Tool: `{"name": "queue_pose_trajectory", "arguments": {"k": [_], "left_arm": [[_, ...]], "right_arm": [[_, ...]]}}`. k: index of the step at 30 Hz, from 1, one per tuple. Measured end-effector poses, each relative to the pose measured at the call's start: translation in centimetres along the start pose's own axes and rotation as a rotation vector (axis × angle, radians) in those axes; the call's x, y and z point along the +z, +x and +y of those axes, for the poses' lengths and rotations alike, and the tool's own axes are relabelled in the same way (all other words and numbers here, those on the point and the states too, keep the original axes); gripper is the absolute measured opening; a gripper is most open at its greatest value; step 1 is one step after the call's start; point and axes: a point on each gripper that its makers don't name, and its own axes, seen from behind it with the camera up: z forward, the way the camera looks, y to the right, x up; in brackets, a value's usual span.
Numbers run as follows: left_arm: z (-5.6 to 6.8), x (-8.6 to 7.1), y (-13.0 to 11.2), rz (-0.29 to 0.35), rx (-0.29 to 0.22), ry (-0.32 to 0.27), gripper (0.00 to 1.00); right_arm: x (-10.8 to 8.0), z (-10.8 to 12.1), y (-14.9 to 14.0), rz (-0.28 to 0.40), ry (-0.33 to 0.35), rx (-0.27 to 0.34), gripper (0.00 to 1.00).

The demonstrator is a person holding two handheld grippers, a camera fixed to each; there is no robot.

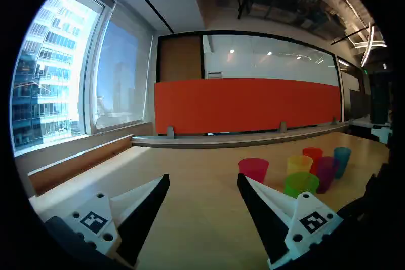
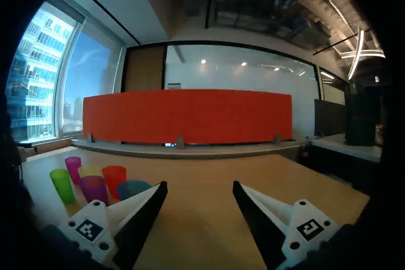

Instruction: Pour water

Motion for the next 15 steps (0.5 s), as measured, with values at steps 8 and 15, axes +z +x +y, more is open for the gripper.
{"name": "queue_pose_trajectory", "arguments": {"k": [8,15], "left_arm": [[1.0,0.5,4.0,0.024,-0.025,-0.058,1.00],[1.8,1.0,11.0,0.065,-0.026,-0.103,1.00]], "right_arm": [[-0.7,-1.7,4.9,-0.001,0.043,-0.010,1.00],[0.0,-2.8,10.0,-0.001,0.085,-0.001,1.00]]}}
